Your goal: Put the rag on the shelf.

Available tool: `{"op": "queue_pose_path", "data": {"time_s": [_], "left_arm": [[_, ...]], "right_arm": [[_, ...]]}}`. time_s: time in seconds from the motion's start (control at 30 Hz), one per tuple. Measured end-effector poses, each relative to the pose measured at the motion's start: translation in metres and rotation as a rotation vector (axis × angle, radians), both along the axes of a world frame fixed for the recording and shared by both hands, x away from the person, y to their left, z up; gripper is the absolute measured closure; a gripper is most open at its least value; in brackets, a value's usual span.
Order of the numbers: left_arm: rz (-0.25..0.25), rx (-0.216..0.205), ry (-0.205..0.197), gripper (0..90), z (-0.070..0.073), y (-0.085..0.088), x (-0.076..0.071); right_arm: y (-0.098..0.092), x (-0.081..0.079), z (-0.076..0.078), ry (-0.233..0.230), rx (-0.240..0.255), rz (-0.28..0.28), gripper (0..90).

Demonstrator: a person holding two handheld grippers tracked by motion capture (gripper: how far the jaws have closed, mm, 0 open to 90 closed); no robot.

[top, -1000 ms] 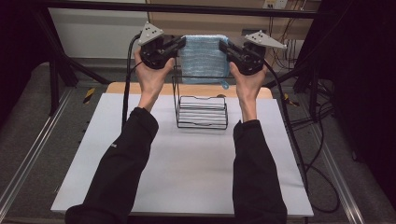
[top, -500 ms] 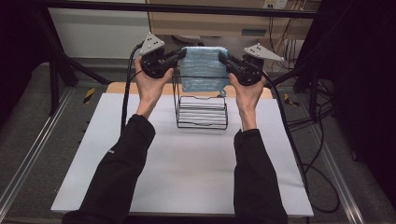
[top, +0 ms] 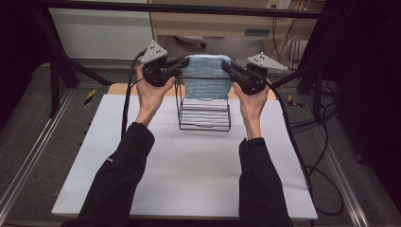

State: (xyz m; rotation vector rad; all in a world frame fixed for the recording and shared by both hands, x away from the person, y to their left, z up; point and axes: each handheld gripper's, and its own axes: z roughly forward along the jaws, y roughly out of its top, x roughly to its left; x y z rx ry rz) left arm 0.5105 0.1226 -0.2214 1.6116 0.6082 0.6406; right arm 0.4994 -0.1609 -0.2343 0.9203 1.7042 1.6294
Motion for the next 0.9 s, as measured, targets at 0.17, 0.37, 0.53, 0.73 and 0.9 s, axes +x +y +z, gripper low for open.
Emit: {"op": "queue_pose_path", "data": {"time_s": [0.17, 0.37, 0.53, 0.73, 0.9], "left_arm": [[-0.030, 0.018, 0.004, 83.6, -0.001, 0.001, -0.008], [-0.046, 0.057, 0.031, 83.3, -0.004, 0.003, -0.014], [-0.068, 0.068, 0.056, 82.7, -0.006, 0.004, -0.016], [-0.074, 0.071, 0.076, 81.8, -0.010, 0.006, -0.022], [-0.072, 0.089, 0.089, 82.1, -0.014, 0.003, -0.025]], "right_arm": [[-0.003, -0.004, -0.002, 0.002, -0.010, 0.009, 80.1], [-0.003, -0.008, -0.004, 0.013, -0.027, 0.031, 79.9], [-0.003, -0.012, -0.004, 0.025, -0.063, 0.047, 79.6], [-0.004, -0.016, -0.006, 0.041, -0.079, 0.070, 79.4], [-0.006, -0.018, -0.009, 0.049, -0.074, 0.080, 77.4]]}}
